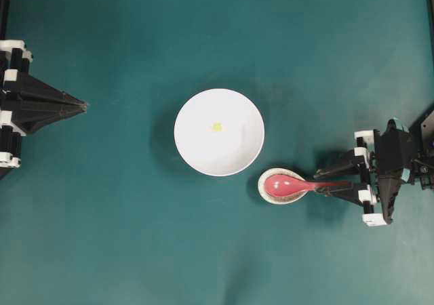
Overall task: Scoop the yellow hexagonal prism block from the bowl with a spoon using the right arm.
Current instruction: 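Close the right gripper on the pink spoon handle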
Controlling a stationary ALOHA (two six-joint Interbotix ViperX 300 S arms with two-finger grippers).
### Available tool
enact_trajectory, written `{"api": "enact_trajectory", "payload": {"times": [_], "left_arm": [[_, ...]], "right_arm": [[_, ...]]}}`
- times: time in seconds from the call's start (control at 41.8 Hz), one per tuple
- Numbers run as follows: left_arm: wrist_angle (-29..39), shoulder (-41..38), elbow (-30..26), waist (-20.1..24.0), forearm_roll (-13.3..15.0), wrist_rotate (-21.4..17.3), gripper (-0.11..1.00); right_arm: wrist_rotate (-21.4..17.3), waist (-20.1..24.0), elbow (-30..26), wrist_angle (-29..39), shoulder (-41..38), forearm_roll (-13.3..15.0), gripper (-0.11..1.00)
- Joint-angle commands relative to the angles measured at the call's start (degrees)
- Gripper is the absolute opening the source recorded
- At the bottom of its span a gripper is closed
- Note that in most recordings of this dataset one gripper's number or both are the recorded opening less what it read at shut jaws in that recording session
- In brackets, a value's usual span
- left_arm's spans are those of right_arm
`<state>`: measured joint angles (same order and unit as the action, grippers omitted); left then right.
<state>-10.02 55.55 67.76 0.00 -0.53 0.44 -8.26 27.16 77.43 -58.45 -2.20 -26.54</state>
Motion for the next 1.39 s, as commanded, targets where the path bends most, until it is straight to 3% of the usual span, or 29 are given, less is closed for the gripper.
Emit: {"api": "enact_trajectory", "payload": {"times": [0.0,1.364], "left_arm": [[-0.26,-0.53,-1.05,0.0,-0.18,0.09,0.0],[0.44,-0.62,-1.05,0.0,-0.09,0.09,0.0]], "right_arm": [[0.09,0.26,-0.53,-0.35,0.26,-0.18,0.42],[3.34,0.35,-0.7,1.58,-0.09,-0.09,0.41]]}}
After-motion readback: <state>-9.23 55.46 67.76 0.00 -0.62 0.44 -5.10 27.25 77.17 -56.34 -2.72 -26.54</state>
